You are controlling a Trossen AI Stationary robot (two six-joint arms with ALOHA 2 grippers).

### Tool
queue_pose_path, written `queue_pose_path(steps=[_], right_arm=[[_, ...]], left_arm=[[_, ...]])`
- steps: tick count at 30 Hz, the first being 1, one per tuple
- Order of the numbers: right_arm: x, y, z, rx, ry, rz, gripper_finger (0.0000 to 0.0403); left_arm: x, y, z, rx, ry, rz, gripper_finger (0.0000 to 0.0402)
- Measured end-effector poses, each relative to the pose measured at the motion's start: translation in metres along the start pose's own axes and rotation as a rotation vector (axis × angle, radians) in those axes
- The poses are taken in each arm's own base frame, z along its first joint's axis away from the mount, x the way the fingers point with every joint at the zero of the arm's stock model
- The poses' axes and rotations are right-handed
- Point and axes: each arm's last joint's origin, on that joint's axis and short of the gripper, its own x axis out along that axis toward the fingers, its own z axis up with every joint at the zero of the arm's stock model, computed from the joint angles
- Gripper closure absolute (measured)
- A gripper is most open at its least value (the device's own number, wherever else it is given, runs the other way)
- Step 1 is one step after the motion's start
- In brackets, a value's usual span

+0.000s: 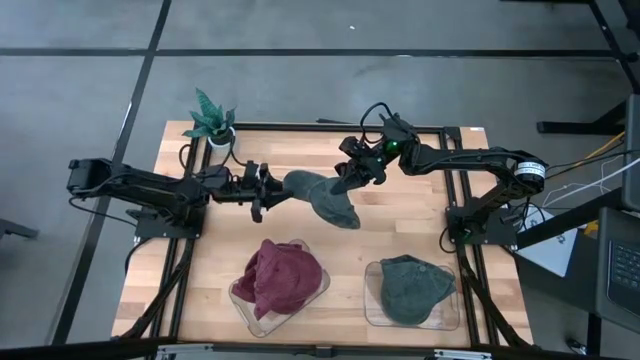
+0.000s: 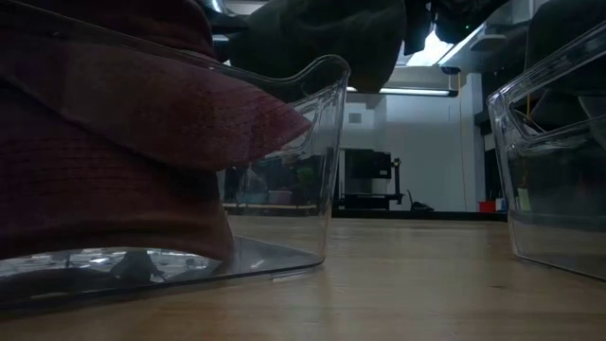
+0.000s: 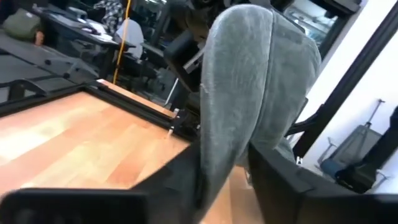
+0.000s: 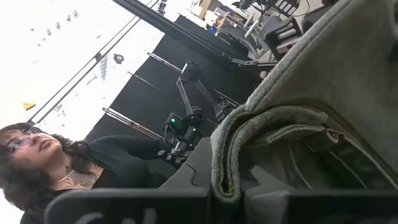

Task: Pick & Place hat
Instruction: Put the gray cap into the right transparent bin

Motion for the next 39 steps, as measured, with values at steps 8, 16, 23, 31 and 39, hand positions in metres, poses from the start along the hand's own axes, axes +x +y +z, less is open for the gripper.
queue_pose_path(steps=[8,16,23,31,39], right_arm=[[-0.001,0.000,0.001,-0.004,-0.012,-0.003,0.0394],[0.000,0.000,0.001,-0.007,-0.016,-0.003,0.0350],[-0.007,-0.002,0.005,-0.007,-0.023,-0.012,0.0294],[-0.027,-0.006,0.013,-0.033,0.042,0.008,0.0247],[-0.043,-0.021,0.014,-0.105,0.059,-0.066,0.0258]], left_arm=[[0.002,-0.001,-0.003,0.004,0.040,-0.073,0.0389],[0.002,-0.004,0.001,-0.034,0.008,-0.109,0.0394],[0.002,-0.004,0.001,-0.186,0.015,-0.112,0.0395],[0.002,-0.003,-0.001,-0.323,0.039,-0.105,0.0395],[0.002,-0.005,-0.002,-0.471,0.059,-0.114,0.0395]])
